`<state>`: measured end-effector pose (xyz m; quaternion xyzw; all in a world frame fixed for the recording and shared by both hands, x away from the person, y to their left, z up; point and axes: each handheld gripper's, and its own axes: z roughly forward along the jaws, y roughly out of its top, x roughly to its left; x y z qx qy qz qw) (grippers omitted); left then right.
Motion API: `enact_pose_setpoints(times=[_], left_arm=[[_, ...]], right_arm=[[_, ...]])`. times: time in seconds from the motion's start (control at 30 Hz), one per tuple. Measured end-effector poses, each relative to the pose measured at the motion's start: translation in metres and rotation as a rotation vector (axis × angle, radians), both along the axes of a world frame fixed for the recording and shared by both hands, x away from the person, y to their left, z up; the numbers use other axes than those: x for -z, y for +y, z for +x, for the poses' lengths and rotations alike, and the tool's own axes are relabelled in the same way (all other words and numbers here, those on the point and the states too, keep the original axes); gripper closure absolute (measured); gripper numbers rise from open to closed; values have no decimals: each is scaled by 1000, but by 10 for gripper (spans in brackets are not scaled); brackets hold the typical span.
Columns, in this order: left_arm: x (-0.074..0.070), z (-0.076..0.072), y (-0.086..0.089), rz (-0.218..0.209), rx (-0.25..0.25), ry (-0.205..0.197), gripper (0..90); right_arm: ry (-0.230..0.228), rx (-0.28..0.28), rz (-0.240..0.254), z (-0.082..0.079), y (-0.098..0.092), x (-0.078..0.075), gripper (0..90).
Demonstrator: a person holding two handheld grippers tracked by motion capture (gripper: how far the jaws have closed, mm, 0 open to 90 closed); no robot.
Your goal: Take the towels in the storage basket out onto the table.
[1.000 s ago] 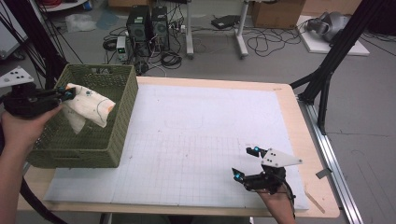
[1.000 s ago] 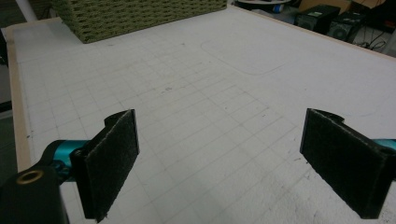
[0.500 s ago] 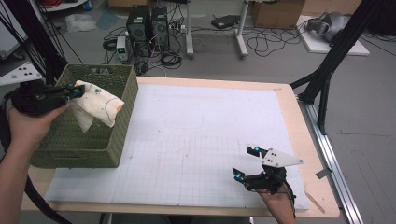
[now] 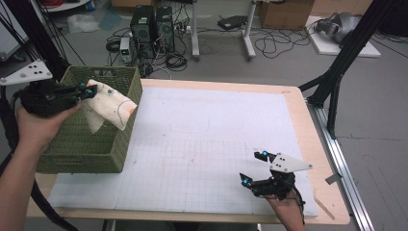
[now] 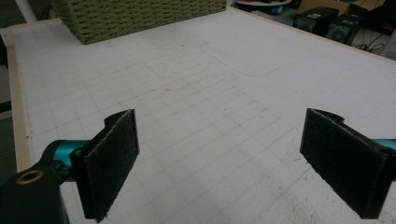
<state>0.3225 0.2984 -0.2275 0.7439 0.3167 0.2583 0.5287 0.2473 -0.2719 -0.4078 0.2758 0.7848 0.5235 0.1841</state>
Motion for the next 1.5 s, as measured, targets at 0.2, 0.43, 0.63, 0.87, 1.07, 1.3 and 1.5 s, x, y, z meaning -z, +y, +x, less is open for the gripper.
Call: enact_pose_setpoints(times=[0.2,0.43,0.63,0.87,1.07,1.3,1.5], left_arm=[[-3,0,-14,12,41,-6,875],[-3,2,-31,4,84,-4,875],[-2,5,-46,7,115,-4,875],[1,7,-64,-12,164,5,875],[5,8,-80,-18,207,9,875],[11,10,-96,-11,238,19,875],[13,11,-108,-4,265,24,875]], right_arm=[[-4,2,2,0,0,0,109],[-5,0,2,1,0,-1,109],[-6,-1,0,1,0,-1,109],[-6,-2,5,1,1,-1,109],[-8,-4,5,1,0,-1,109],[-9,-6,5,1,0,-1,109],[-11,-6,6,0,0,-1,109]])
